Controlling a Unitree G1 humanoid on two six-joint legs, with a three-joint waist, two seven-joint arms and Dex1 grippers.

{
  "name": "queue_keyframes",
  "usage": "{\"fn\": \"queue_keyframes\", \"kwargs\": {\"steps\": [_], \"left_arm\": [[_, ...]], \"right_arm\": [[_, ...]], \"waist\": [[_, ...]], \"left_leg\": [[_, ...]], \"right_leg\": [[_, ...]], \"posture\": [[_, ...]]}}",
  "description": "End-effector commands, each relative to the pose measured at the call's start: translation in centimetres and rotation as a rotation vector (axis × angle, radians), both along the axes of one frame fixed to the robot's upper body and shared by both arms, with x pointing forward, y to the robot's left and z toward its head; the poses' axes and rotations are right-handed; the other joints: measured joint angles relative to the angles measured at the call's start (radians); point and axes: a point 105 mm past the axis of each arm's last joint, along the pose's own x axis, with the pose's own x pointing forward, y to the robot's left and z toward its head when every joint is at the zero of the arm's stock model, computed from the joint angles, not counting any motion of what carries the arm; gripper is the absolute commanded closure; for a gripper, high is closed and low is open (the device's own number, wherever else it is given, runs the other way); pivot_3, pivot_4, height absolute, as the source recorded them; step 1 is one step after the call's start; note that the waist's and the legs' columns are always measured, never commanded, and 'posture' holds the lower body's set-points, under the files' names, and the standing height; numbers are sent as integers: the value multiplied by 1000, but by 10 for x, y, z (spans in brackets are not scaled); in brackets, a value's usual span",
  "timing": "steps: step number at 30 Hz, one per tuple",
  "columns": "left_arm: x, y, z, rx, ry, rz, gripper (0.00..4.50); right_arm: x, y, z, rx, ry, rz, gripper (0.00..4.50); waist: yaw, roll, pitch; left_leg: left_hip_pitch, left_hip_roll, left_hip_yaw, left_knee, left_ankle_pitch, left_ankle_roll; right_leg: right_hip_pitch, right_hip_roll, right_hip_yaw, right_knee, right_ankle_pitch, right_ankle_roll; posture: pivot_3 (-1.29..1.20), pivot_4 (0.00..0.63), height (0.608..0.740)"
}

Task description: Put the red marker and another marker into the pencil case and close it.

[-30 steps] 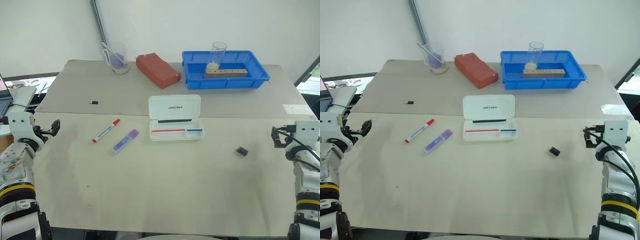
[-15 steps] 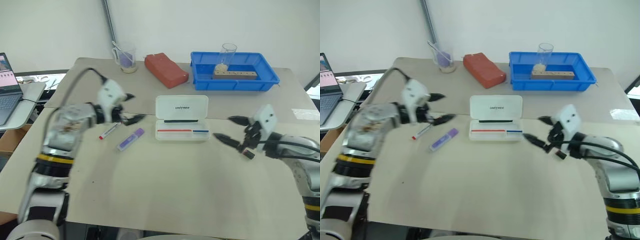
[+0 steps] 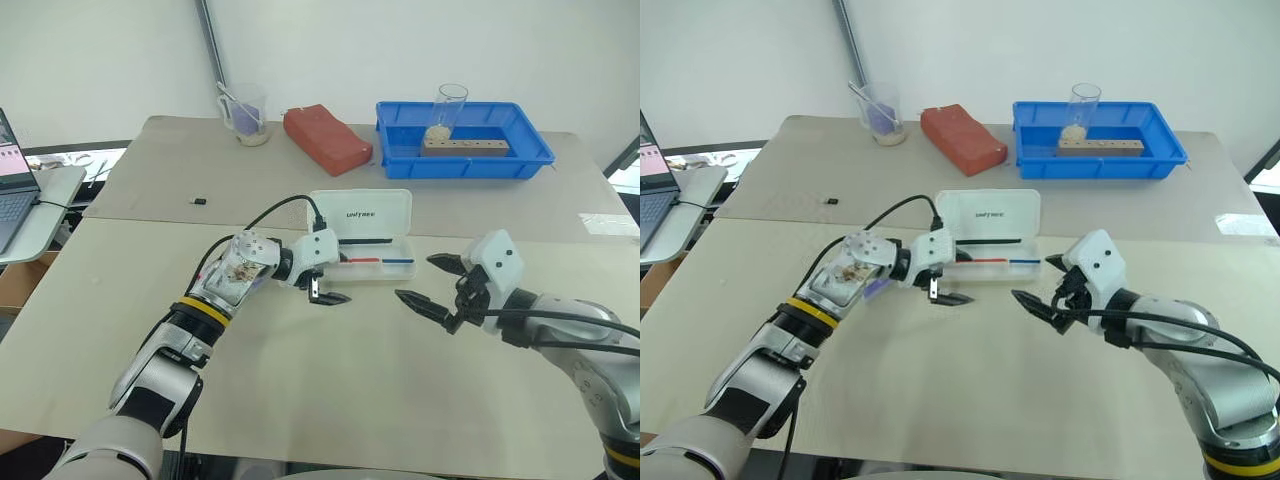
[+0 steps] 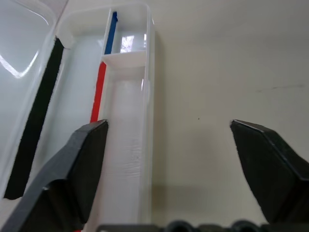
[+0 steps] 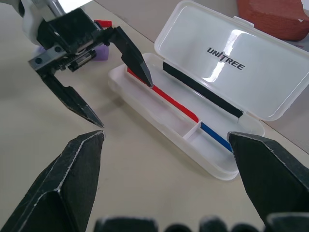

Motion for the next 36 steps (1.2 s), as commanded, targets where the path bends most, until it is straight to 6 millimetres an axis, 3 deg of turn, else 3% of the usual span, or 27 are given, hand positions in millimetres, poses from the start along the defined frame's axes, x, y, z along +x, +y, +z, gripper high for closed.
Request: {"fn": "queue_keyframes", "kwargs": {"steps": [1, 6, 7, 14, 18, 22, 33, 36], "left_arm": [[7, -7, 4, 2, -37, -11, 1908], [11, -6, -2, 20, -32, -9, 4419], [12, -6, -4, 23, -30, -6, 4471], [6, -4, 1, 2, -26, -38, 4471], [-17, 4, 7, -2, -6, -88, 4471], [-53, 17, -8, 45, 33, -134, 4471], [-70, 14, -15, 36, 35, -65, 4471], [-71, 16, -13, 37, 29, -67, 3499]], "right_arm": [[-4, 1, 11, -10, -52, -10, 0], [-5, 0, 9, -19, -54, -28, 0], [-5, -1, 9, -20, -54, -31, 0], [-5, -3, 10, -25, -58, -24, 0], [-10, -5, 13, -62, -41, 45, 0], [-23, -4, 5, -101, 23, 136, 0], [-23, 4, -7, -79, 63, 184, 0], [-20, 3, -8, -81, 61, 189, 0]], "waist": [[-1, -1, 0], [-1, -3, 2], [-1, -3, 2], [-1, -3, 2], [-5, 0, 0], [-5, 2, -1], [-1, 1, 0], [-1, 1, 0]], "left_leg": [[0, 0, 0, 0, 0, 0], [0, 0, -1, 0, 0, 0], [0, 0, -1, 0, 0, 0], [0, 0, -1, 0, 0, 0], [-1, 0, -1, 0, 0, 0], [1, 1, -1, -1, 0, 0], [-1, 1, -2, 3, 1, 1], [-1, 1, -2, 3, 1, 1]], "right_leg": [[0, 0, 0, 0, 0, 0], [0, 0, 0, 0, 0, 0], [0, 0, 0, 0, 0, 0], [0, 0, -1, 1, 0, 0], [0, 0, 0, 1, 0, 0], [1, 1, 0, 1, 0, 0], [2, 1, -1, 1, 0, 0], [2, 1, 0, 1, 0, 0]], "posture": [[0, 150, 740], [0, 150, 740], [0, 150, 740], [0, 150, 740], [0, 150, 740], [0, 150, 740], [0, 150, 740], [0, 150, 740]]}}
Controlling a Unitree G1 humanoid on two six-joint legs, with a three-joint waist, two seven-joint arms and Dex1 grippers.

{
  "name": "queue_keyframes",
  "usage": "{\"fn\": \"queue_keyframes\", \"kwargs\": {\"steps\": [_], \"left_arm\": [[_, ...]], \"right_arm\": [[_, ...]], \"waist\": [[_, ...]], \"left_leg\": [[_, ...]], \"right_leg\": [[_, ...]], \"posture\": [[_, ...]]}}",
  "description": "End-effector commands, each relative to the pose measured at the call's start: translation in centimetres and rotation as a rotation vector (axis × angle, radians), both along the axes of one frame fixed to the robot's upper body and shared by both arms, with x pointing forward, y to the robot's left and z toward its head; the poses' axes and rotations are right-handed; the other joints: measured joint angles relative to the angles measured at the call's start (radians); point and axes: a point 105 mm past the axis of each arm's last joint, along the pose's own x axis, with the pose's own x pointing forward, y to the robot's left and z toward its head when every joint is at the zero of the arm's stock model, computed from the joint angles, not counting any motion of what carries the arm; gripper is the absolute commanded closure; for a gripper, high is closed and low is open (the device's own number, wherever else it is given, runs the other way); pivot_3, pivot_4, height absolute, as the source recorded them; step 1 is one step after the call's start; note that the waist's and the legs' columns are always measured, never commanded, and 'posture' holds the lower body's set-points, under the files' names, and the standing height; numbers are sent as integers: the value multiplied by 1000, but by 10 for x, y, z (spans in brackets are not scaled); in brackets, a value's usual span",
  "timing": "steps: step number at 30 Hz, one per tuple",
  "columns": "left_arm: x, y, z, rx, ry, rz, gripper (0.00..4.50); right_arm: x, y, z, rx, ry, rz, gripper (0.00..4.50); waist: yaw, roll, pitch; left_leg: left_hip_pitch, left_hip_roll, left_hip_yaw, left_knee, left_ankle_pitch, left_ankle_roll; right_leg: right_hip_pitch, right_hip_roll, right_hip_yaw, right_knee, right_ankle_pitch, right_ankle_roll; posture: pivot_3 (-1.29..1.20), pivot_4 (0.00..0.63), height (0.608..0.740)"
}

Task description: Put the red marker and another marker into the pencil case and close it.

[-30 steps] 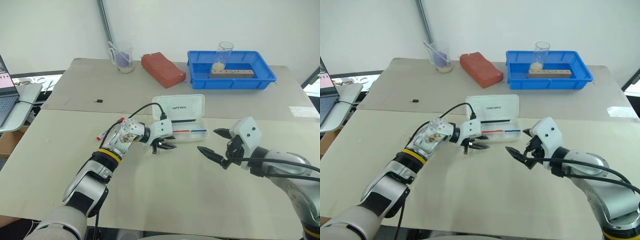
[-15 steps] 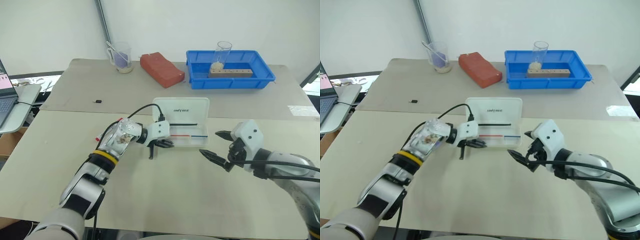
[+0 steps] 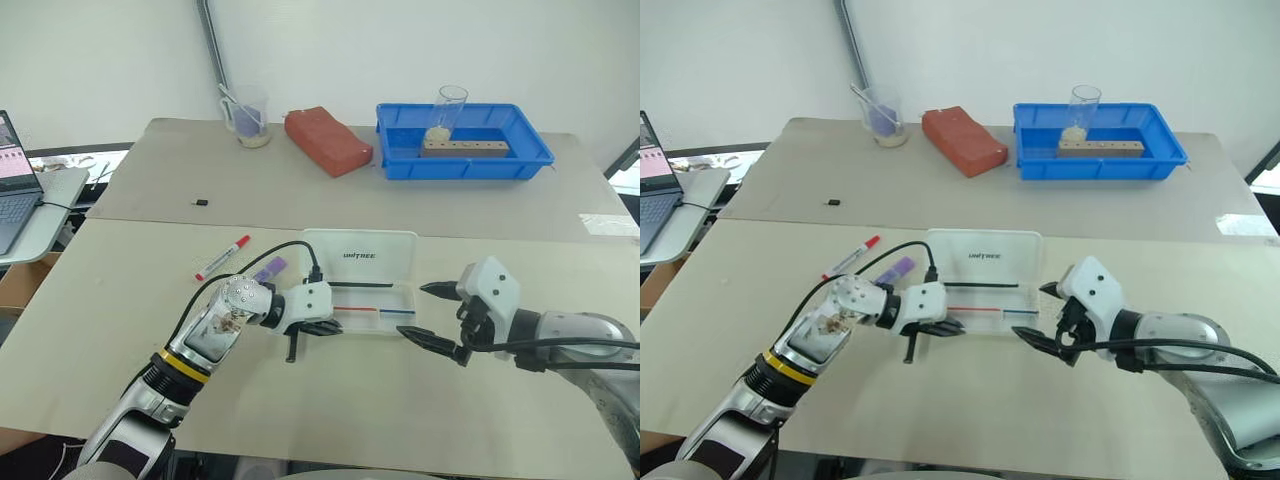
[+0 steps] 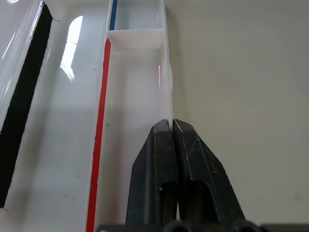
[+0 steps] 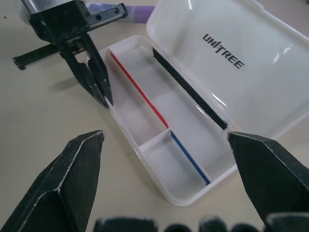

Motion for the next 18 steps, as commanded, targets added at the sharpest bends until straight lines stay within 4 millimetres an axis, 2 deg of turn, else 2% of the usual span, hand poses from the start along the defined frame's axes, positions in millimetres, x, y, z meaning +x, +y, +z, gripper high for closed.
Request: {"fn": "queue_keyframes", "kwargs": {"steps": [1, 5, 7, 13, 18], "left_arm": [[-3, 2, 8, -5, -45, -17, 3070], [-5, 5, 13, 7, -75, -35, 1113], [-5, 7, 24, 0, -106, -35, 132], [-8, 15, 74, -48, -169, -28, 31], [-19, 23, 105, -95, -127, -12, 31]], "right_arm": [[5, 2, 8, -3, -59, 24, 0], [7, 1, 8, -5, -62, 30, 0], [9, 1, 9, -4, -66, 30, 0], [15, -1, 19, 14, -77, 39, 0], [18, -3, 25, 6, -78, 68, 0]], "waist": [[0, 0, 0], [0, 0, 0], [1, 0, 0], [0, 0, 0], [-1, 0, 0]], "left_leg": [[0, 0, 0, 0, 0, 0], [0, 0, 0, 0, 0, 0], [0, 0, 0, 0, 0, 0], [0, 0, 0, 0, 0, 0], [0, 0, 0, 0, 0, 0]], "right_leg": [[0, 0, 0, 0, 0, 0], [0, 0, 0, 0, 0, 0], [0, 0, 0, 0, 0, 0], [0, 0, 0, 0, 0, 0], [0, 0, 0, 0, 0, 0]], "posture": [[0, 150, 740], [0, 150, 740], [0, 150, 740], [0, 150, 740], [0, 150, 740]]}}
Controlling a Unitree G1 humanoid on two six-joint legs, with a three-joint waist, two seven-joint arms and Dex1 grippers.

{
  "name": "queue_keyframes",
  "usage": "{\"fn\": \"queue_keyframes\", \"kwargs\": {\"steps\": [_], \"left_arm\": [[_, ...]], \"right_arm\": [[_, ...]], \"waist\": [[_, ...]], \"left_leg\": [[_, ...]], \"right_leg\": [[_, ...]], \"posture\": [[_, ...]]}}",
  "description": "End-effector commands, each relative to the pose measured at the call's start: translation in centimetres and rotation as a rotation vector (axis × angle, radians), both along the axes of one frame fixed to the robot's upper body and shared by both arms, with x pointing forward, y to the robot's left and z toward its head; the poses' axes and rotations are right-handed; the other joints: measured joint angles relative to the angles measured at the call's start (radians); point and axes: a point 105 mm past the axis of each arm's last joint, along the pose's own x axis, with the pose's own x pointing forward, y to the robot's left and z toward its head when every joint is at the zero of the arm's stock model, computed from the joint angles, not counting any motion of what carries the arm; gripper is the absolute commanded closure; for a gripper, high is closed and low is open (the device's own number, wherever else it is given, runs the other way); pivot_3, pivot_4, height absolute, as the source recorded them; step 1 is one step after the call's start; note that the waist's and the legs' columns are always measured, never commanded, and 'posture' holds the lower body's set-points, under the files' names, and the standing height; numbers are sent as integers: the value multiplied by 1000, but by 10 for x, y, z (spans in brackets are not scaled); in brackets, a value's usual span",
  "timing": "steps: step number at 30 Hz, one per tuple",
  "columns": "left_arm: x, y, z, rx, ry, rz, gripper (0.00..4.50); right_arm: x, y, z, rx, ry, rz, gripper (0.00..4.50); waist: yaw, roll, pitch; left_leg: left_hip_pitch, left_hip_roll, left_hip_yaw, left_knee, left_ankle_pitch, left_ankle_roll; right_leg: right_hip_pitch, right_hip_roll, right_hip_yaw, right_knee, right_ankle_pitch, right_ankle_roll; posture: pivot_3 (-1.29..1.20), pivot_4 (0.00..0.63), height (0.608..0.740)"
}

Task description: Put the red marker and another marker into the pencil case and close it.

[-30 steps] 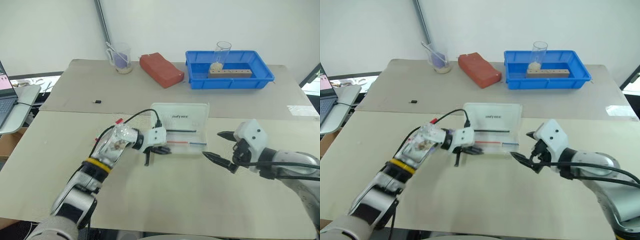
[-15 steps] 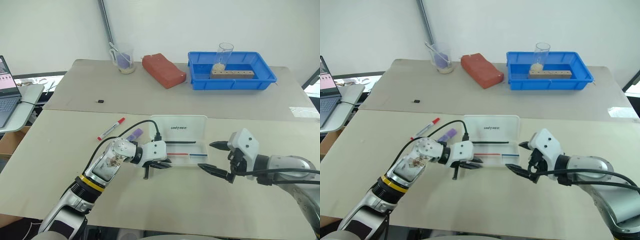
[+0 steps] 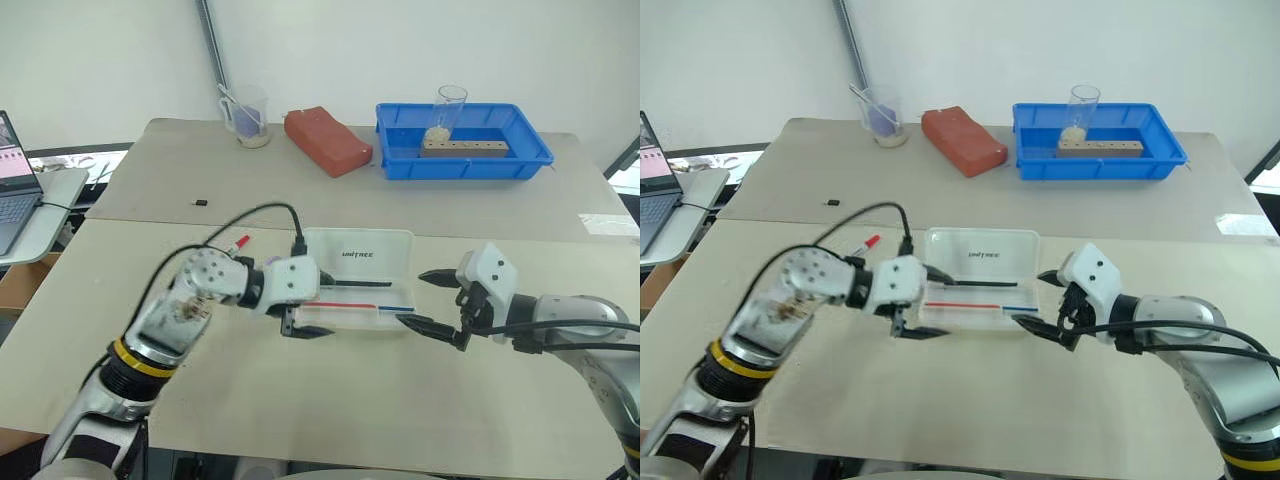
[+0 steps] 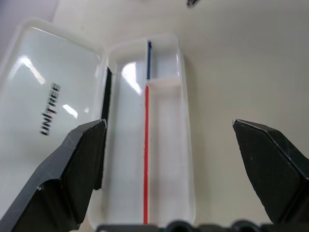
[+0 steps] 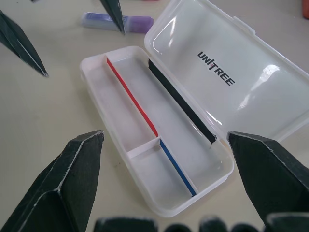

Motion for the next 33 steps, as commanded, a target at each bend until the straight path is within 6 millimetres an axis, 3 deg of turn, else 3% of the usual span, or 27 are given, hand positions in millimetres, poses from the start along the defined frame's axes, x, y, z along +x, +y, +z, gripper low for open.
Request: {"fn": "queue_keyframes", "kwargs": {"steps": [1, 5, 9, 15, 19, 23, 30, 33], "left_arm": [[-6, 3, 28, -64, 10, 8, 31], [33, 30, 50, -207, 27, 281, 31], [64, 72, 53, -252, -31, 512, 31], [93, 135, 36, -254, -85, 792, 31], [98, 173, -1, -222, -21, 907, 31], [91, 179, -35, -198, 94, 883, 31], [103, 192, -66, -226, 174, 960, 31], [102, 195, -75, -209, 188, 954, 804]], "right_arm": [[2, -1, 16, -7, -57, 33, 0], [4, 9, 29, 11, -85, 89, 0], [1, 33, 44, 41, -119, 162, 0], [1, 64, 65, 96, -165, 259, 0], [11, 92, 83, 181, -219, 292, 0], [11, 114, 99, 223, -251, 346, 0], [17, 131, 113, 267, -282, 357, 0], [18, 131, 113, 265, -283, 350, 0]], "waist": [[1, 0, 0], [1, -1, 0], [-6, 1, 0], [-2, 2, -1], [-1, 2, -2], [4, 0, -2], [13, -5, -4], [12, -6, -6]], "left_leg": [[0, 0, 0, 0, 0, 0], [0, 0, -1, 1, 0, 0], [1, 0, -1, 0, 0, 0], [1, 2, -1, -3, 0, 0], [2, 2, 0, -3, 0, 0], [1, 2, 1, -3, 0, 0], [-1, 2, 3, -3, 0, 1], [-1, 2, 3, -3, 1, 1]], "right_leg": [[0, 0, 0, 0, 0, 0], [0, 0, -1, 1, -1, 3], [0, 1, 0, 1, -1, 3], [-2, 2, 0, 1, 0, -1], [-3, 1, 0, 1, 1, -2], [-5, 1, -1, 6, 1, -3], [-17, -1, -1, 15, 0, -4], [-17, 0, -2, 16, 0, -5]], "posture": [[0, 150, 740], [0, 150, 740], [0, 150, 740], [0, 150, 740], [0, 150, 740], [0, 150, 740], [0, 150, 740], [0, 150, 740]]}}
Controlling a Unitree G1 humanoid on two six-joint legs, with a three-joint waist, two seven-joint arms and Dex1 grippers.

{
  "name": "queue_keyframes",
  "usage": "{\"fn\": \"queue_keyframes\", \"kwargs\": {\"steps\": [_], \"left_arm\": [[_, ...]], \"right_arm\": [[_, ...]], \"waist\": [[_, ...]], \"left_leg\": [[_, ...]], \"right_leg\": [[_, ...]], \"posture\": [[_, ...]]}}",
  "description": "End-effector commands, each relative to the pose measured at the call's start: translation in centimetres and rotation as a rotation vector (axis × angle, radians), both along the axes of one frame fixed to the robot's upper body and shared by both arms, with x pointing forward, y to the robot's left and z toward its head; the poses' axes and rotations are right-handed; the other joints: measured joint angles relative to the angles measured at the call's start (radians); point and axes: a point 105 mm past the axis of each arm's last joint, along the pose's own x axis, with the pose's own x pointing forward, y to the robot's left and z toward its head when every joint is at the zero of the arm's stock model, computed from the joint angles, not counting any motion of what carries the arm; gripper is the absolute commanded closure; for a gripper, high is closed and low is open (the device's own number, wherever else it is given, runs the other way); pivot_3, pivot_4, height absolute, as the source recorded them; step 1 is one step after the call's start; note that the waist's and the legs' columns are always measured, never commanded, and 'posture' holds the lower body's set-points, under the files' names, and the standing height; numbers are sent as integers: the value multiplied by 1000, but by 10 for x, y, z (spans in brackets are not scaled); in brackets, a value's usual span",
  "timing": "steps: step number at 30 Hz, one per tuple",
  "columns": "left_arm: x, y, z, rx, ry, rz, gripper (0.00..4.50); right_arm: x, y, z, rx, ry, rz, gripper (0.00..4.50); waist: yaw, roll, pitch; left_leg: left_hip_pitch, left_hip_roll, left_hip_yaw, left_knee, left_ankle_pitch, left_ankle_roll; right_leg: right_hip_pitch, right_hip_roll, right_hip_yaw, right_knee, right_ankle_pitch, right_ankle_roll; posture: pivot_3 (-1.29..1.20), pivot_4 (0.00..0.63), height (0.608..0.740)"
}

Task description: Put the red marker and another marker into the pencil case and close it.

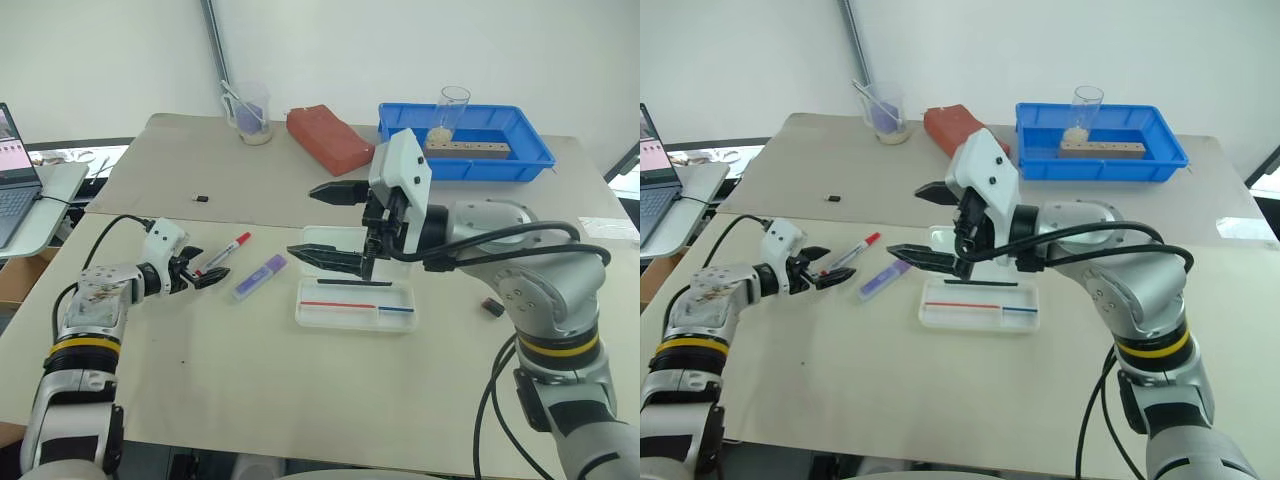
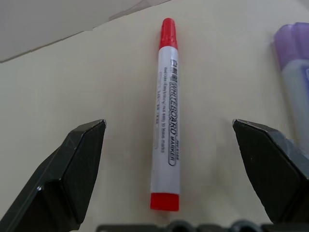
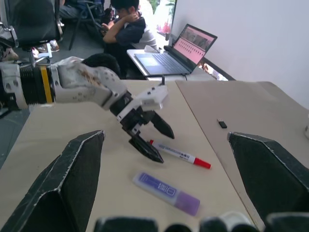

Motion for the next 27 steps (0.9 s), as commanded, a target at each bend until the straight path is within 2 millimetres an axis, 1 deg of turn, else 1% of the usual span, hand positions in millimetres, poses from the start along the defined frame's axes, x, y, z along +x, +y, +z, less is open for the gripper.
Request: {"fn": "queue_keyframes", "kwargs": {"steps": [1, 3, 4, 5, 7, 8, 9, 11, 13, 14, 16, 18, 20, 22, 23, 24, 25, 27], "left_arm": [[1, 4, 0, 18, -9, -16, 1223], [0, 5, -2, 13, -5, -17, 2257], [0, 5, -2, 14, -5, -22, 2674], [0, 4, -2, 15, -5, -27, 3208], [-1, 4, -1, 14, -9, -35, 4120], [-1, 4, 3, 14, -23, -40, 4321], [0, 4, 9, 18, -41, -41, 4309], [6, 9, 27, 36, -114, -9, 4309], [12, 16, 54, 35, -194, 29, 4309], [12, 15, 71, 36, -236, 15, 4309], [4, 4, 102, 41, -303, -68, 4309], [-5, -9, 121, 59, -338, -149, 4309], [-14, -29, 140, 74, -372, -253, 4309], [-26, -62, 161, 88, -414, -412, 4309], [-31, -77, 166, 88, -424, -475, 4309], [-35, -87, 168, 85, -424, -519, 4309], [-40, -101, 167, 85, -415, -579, 4309], [-51, -128, 154, 87, -376, -696, 4309]], "right_arm": [[1, -1, 7, 6, -33, -19, 0], [3, -2, 6, 3, -30, -31, 0], [3, -3, 5, 1, -29, -34, 0], [4, -3, 5, 0, -29, -37, 0], [3, -3, 4, -1, -28, -37, 0], [3, -4, 3, -5, -27, -38, 0], [4, -5, 2, -8, -26, -40, 0], [5, -8, -1, -15, -21, -51, 0], [7, -15, -7, -22, -13, -79, 0], [7, -19, -11, -31, -6, -90, 0], [4, -30, -23, -60, 7, -112, 0], [1, -39, -31, -84, 18, -126, 0], [-2, -50, -41, -108, 35, -156, 0], [-6, -63, -54, -132, 69, -199, 0], [-9, -68, -58, -143, 81, -214, 0], [-11, -72, -61, -153, 87, -222, 0], [-14, -76, -65, -166, 95, -234, 0], [-19, -83, -69, -185, 107, -253, 0]], "waist": [[0, 1, 0], [-1, 1, -1], [-1, 1, -1], [-1, 1, -1], [-1, 1, -1], [-1, 1, -1], [-1, 1, -1], [-2, 1, -1], [-2, 0, -1], [-2, -3, -2], [-3, -4, -2], [-3, -4, -3], [-2, -1, -4], [4, -1, -4], [5, -1, -4], [5, -1, -4], [5, -1, -4], [0, 1, -6]], "left_leg": [[0, 0, 0, 0, 0, 0], [0, 0, 1, 0, 0, 0], [0, 0, 1, 0, 0, 0], [0, 0, 1, 0, 0, 0], [0, 0, 1, 0, 0, 0], [0, 0, 1, 0, 0, 0], [0, 0, 1, 0, 0, 0], [0, 0, 1, 0, 0, 0], [0, 1, 1, 0, 0, 0], [-1, 1, 1, 0, 0, 0], [-4, 2, 1, -1, 0, 0], [-6, 2, 1, 0, 0, 0], [-5, 1, 2, 0, 0, 0], [-4, 1, 3, 0, 0, 0], [-5, 0, 3, 0, 0, 0], [-4, 0, 3, 0, 0, 0], [-4, 0, 3, 0, 0, 0], [-4, -1, 2, 0, 0, 0]], "right_leg": [[0, 0, 0, 0, 0, 0], [0, 0, 0, 0, 0, 0], [0, 0, 0, 0, 0, 0], [0, 0, 0, 0, 0, 0], [0, 0, 0, 0, 0, 0], [0, 0, 0, 0, 0, 0], [0, 0, 0, 0, 0, 0], [0, 0, 0, 0, 0, 0], [0, 0, 0, 0, 0, 0], [0, 0, 0, 0, 0, 0], [-1, 1, -1, 0, 0, 0], [-1, 0, -1, 0, 0, 0], [-1, -1, 0, -1, 0, 0], [0, -2, 0, -1, 0, 0], [0, -2, -1, -1, 0, 0], [0, -2, -1, -1, 0, 0], [0, -2, 0, -1, 0, 0], [1, -1, 1, -1, 0, 0]], "posture": [[0, 150, 740], [0, 150, 740], [0, 150, 740], [0, 150, 740], [0, 150, 740], [0, 150, 740], [0, 150, 740], [0, 150, 740], [0, 150, 740], [0, 150, 740], [0, 150, 740], [0, 150, 740], [0, 150, 740], [0, 150, 740], [0, 150, 740], [0, 150, 740], [0, 150, 740], [0, 150, 740]]}}
